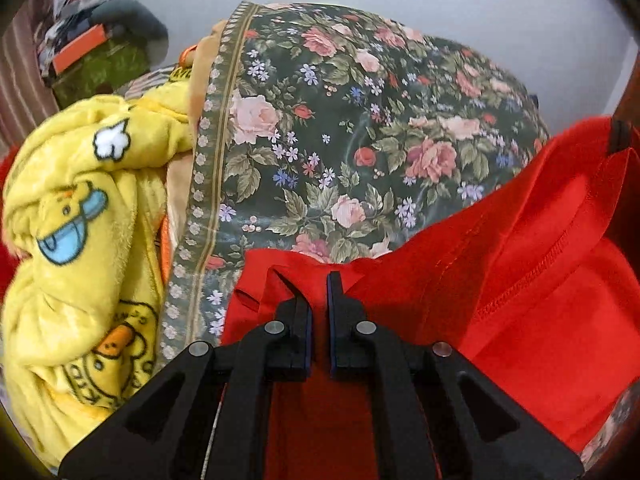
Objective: Fold large clothes
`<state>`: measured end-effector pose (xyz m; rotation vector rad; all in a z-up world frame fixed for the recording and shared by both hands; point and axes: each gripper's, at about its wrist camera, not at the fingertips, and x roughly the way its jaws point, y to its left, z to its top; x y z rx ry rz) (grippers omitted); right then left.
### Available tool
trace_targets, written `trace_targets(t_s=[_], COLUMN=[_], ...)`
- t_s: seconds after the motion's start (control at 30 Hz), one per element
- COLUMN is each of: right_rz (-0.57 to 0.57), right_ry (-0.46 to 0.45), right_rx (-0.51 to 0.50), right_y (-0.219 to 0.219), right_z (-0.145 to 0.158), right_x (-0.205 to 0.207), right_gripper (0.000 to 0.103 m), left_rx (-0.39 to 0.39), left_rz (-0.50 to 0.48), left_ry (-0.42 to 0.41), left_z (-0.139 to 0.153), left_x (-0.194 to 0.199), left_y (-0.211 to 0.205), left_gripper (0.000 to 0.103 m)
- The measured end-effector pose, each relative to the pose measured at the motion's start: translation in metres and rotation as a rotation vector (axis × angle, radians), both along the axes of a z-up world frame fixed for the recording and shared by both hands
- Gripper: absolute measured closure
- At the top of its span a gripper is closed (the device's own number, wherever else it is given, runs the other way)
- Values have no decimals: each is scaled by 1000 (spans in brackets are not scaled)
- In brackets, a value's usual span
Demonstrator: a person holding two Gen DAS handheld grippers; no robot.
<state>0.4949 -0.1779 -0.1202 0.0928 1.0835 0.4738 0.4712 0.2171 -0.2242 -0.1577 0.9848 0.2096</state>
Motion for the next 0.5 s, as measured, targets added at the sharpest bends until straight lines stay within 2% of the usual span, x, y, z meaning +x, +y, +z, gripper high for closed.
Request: trace_targets(t_s=[0.03, 0.1, 0.2, 0.27, 0.3, 0.4, 0.5], right_rz=[-32, -103, -115, -93, -76, -17, 47], right_ry=[-27, -120, -157, -171, -177, -182, -197], right_rx=[-44, -151, -181, -215, -233, -260, -275], right_y=[-4, -13, -23, -23, -21, -10, 7], right_z=[6, 22, 37, 42, 42, 39, 33], right_x=[-2, -8, -18, -28, -34, -47, -62], right_gripper=[67, 61, 61, 60, 60, 60, 59], left_rx=[12, 4, -26, -11, -11, -28, -20], left_rz=[-7, -19, -22, -9, -4, -2, -11], left_ry=[11, 27, 11, -34, -65, -119, -125], left_z=[3, 12, 32, 50, 59, 80, 87], left_x=[1, 0, -4, -11, -15, -27, -33], left_y=[-1, 0, 2, 3, 4, 7, 4], left_gripper=[97, 96, 90, 70, 67, 66, 66])
